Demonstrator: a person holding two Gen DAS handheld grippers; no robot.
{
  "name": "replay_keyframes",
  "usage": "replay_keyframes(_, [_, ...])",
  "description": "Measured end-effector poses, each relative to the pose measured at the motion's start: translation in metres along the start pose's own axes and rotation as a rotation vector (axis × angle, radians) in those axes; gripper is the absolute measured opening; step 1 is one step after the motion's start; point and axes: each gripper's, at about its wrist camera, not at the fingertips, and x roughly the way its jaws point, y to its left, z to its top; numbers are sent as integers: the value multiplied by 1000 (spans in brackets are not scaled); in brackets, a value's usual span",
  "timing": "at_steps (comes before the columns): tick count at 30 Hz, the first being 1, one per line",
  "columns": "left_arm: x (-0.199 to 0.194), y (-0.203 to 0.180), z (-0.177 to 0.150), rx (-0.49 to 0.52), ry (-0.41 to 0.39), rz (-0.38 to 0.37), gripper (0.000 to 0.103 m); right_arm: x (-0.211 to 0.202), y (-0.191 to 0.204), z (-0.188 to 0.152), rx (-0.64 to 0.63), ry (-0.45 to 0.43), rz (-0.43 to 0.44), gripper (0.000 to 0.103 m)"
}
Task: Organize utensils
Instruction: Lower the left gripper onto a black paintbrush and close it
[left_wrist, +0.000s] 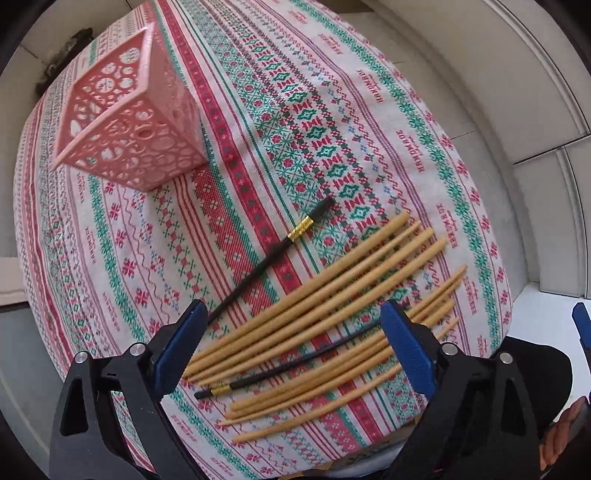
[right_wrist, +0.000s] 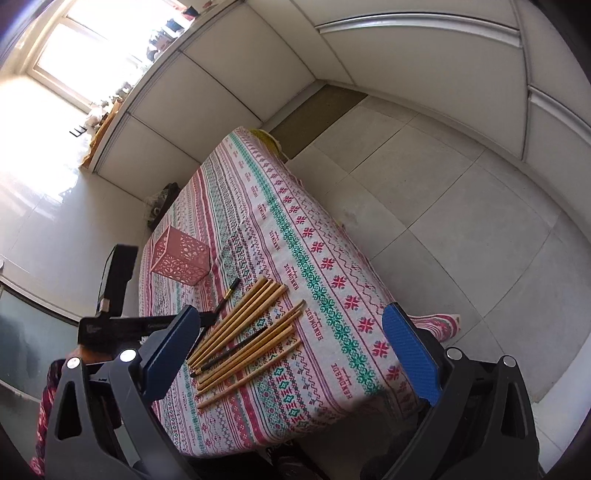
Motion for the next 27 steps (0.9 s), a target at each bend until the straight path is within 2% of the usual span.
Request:
replay_keyframes(5, [11,5,21,14,24,17,84,19,-3,10,6,17,-18,96])
replay_keyframes(9, [18,10,29,30,69,25,64,30,-10,11,40,53,-22,96])
replay_keyframes(11, [25,13,30,39,88,25,51,35,-13,11,60,74,-27,96])
replay_keyframes(13, [28,17,30,44,57,-9,39,36,-13,11,65,71,-40,96])
replay_keyframes(14, [28,19,28,57,41,-3,33,36,-13,11,63,67,-58,96])
replay_keyframes(15, [32,23,24,65,23,-4,17,37,-11,10,60,67,-80,96])
replay_keyframes(16, [37,28,21,67,15,-9,15,38,-9,10,59,74,-103,96])
replay_keyframes(20, [28,46,0,52,-73,-38,11,50,-3,4,119,128,-176,96])
replay_keyframes(24, [-5,72,-39,54,-242,-46,7,72,8,-2,140,170,-273,96])
replay_keyframes(27, [-44,92,-81,65,-403,-45,6,92,8,-6,243,229,-285,96])
